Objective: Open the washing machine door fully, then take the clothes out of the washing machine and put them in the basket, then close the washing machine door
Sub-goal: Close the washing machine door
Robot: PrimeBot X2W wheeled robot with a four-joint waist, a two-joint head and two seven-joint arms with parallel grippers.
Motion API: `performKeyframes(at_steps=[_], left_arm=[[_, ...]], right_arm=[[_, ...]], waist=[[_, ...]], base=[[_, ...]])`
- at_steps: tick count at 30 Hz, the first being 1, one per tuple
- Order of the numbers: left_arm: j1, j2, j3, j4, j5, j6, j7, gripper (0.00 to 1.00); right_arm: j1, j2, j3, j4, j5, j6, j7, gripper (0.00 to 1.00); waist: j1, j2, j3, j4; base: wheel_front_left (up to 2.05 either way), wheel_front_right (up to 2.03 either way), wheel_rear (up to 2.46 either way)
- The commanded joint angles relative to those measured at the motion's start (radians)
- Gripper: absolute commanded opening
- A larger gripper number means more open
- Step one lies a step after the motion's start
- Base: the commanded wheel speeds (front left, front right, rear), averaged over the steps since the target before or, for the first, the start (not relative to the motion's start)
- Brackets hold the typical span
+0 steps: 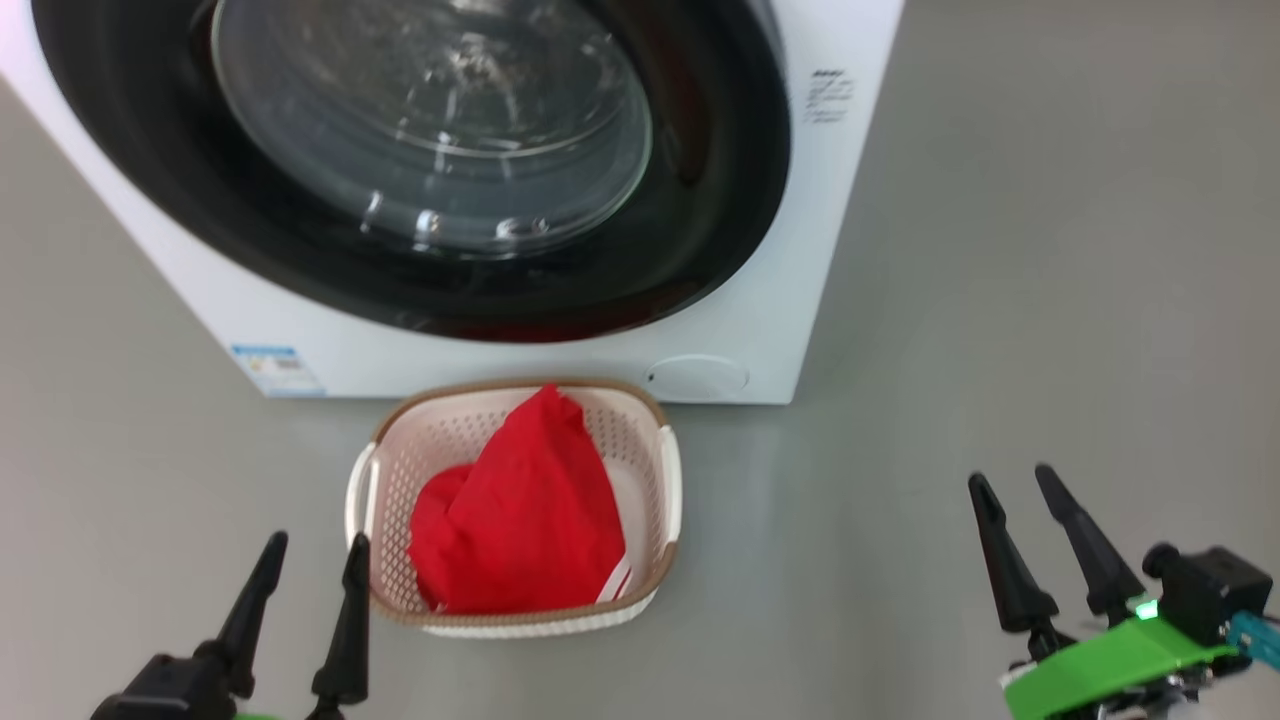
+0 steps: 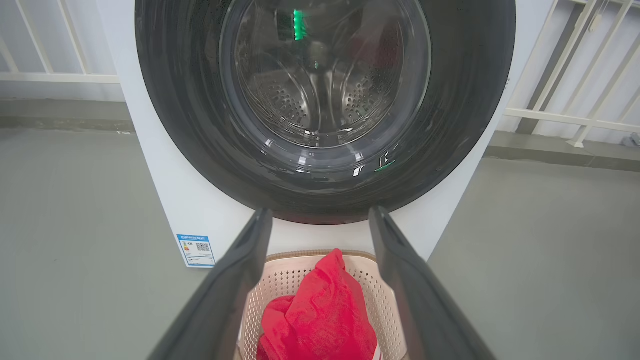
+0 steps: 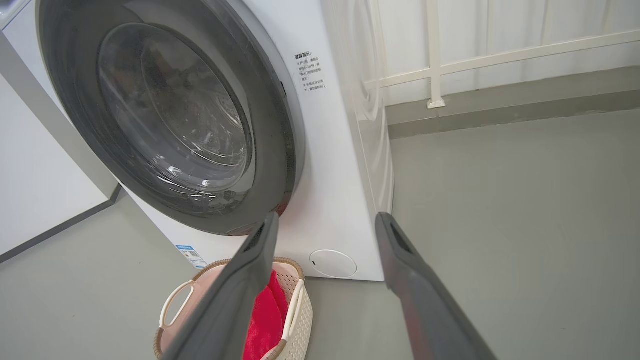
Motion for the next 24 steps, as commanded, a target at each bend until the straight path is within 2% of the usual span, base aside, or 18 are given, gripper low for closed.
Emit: performKeyframes(at_steps=[1, 12, 24], left_arm=[[-0.001, 0.026, 0.039, -0.023, -0.002, -0.005, -0.008, 1.00], [0.047, 0.061, 0.037, -0.033, -0.012, -0.005, -0.008, 1.00], [0.081, 0.068, 0.051, -0.041, -0.038, -0.006, -0.008, 1.00]], right_arm=[[0.007, -0.007, 0.013, -0.021, -0.017, -0.001, -0.006, 1.00], [0.121, -0.005, -0.042, -0.023, -0.031, -0.001, -0.006, 1.00], [0.180, 0.003, -0.084, -0.037, -0.037, -0.001, -0.006, 1.00]], waist=[[0.0000, -0.0001, -0.044, -0.041], [0.0000, -0.0001, -0.104, -0.086], [0.0000, -0.0001, -0.117, -0.113]], base=[[0.00, 0.00, 0.00], [0.00, 0.00, 0.00], [0.00, 0.00, 0.00]])
